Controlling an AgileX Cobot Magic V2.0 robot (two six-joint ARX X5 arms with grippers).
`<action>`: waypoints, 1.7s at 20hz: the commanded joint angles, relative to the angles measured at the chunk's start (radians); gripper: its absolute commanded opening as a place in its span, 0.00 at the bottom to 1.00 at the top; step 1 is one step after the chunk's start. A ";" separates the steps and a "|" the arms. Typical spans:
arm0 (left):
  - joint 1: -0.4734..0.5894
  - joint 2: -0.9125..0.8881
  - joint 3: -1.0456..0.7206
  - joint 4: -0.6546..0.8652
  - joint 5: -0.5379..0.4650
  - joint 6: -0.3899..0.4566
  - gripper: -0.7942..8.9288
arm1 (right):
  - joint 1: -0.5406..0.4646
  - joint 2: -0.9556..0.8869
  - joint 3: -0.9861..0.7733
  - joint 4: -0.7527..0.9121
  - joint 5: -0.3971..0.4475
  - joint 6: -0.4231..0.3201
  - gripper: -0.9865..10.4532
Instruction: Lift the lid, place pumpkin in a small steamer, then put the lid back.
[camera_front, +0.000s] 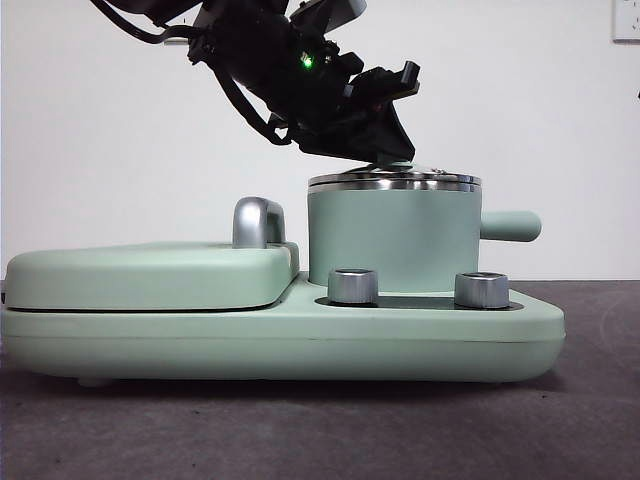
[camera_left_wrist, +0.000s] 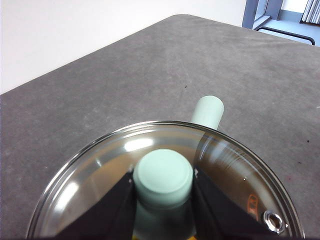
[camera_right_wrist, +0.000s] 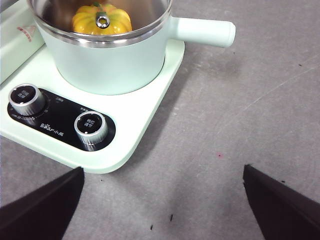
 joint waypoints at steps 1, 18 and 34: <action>-0.002 0.022 0.013 -0.023 -0.010 0.012 0.15 | 0.006 0.005 0.006 0.008 0.003 0.011 0.52; 0.050 -0.289 0.013 -0.361 -0.014 -0.100 0.32 | 0.006 0.005 0.006 0.011 0.003 0.011 0.52; 0.249 -1.001 -0.421 -0.789 -0.026 -0.262 0.31 | 0.008 0.252 0.008 0.312 -0.189 -0.020 0.52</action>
